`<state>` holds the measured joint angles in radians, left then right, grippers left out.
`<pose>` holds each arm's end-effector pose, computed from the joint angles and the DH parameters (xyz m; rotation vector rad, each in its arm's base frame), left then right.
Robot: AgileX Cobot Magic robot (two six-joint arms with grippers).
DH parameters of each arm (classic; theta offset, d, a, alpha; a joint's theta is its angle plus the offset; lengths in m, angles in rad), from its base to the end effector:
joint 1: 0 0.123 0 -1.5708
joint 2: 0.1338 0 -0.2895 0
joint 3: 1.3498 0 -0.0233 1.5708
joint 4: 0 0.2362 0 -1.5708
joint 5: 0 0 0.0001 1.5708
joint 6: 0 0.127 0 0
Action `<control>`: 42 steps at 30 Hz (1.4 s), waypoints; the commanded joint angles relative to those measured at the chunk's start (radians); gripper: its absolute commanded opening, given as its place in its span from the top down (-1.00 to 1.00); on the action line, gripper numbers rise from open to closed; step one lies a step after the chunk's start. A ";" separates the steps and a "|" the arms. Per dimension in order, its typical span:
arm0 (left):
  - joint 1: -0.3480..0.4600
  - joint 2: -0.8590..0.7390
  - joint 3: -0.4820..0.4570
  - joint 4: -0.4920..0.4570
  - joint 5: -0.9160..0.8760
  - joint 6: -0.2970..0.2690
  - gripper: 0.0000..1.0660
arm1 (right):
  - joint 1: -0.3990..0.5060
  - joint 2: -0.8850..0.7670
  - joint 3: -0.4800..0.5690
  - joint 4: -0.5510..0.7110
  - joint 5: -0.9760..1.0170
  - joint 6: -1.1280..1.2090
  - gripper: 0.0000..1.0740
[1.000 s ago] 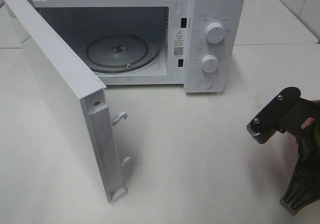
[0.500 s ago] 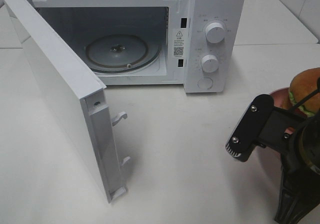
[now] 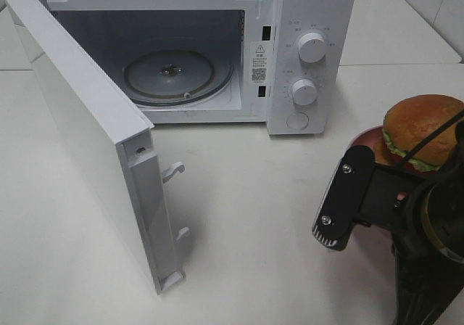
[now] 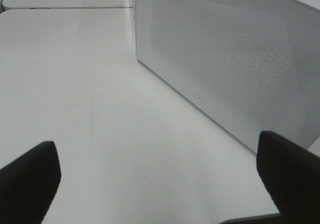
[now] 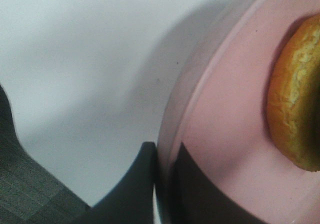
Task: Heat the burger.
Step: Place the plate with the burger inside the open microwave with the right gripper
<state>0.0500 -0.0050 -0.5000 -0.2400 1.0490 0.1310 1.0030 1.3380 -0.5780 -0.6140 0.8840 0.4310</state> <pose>0.0093 -0.0257 0.2579 0.0914 2.0068 -0.1710 0.1464 0.1243 0.1692 -1.2894 2.4603 -0.4938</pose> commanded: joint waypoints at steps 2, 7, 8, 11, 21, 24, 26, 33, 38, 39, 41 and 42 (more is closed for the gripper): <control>0.002 -0.007 0.001 0.000 -0.013 -0.002 -0.88 | 0.004 -0.013 0.005 -0.084 -0.018 -0.051 0.99; 0.002 -0.007 0.001 0.000 -0.013 -0.002 -0.88 | 0.004 -0.013 0.005 -0.137 -0.055 -0.067 0.99; 0.002 -0.007 0.001 0.000 -0.013 -0.002 -0.88 | 0.004 -0.013 0.005 -0.164 -0.066 -0.070 0.99; 0.002 -0.007 0.001 0.000 -0.013 -0.002 -0.88 | 0.004 -0.013 0.005 -0.201 -0.072 -0.096 0.99; 0.002 -0.007 0.001 0.000 -0.013 -0.002 -0.88 | 0.004 -0.013 0.005 -0.217 -0.139 -0.300 0.98; 0.002 -0.007 0.001 0.000 -0.013 -0.002 -0.88 | 0.004 -0.013 0.005 -0.217 -0.160 -0.357 0.98; 0.002 -0.007 0.001 0.000 -0.013 -0.002 -0.88 | 0.004 -0.013 0.005 -0.217 -0.176 -0.386 0.98; 0.002 -0.007 0.001 0.000 -0.013 -0.002 -0.88 | 0.004 -0.013 0.005 -0.214 -0.250 -0.398 0.97; 0.002 -0.007 0.001 0.000 -0.013 -0.002 -0.88 | 0.004 -0.013 0.005 -0.214 -0.331 -0.506 0.97; 0.002 -0.007 0.001 0.000 -0.013 -0.002 -0.88 | 0.004 -0.013 0.005 -0.214 -0.331 -0.506 0.97; 0.002 -0.007 0.001 0.000 -0.013 -0.002 -0.88 | 0.004 -0.013 0.005 -0.214 -0.342 -0.520 0.97; 0.002 -0.007 0.001 0.000 -0.013 -0.002 -0.88 | 0.004 -0.013 0.005 -0.213 -0.362 -0.544 0.97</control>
<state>0.0500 -0.0050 -0.5000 -0.2400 1.0490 0.1310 1.0030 1.3380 -0.5680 -0.7790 0.5430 -0.0940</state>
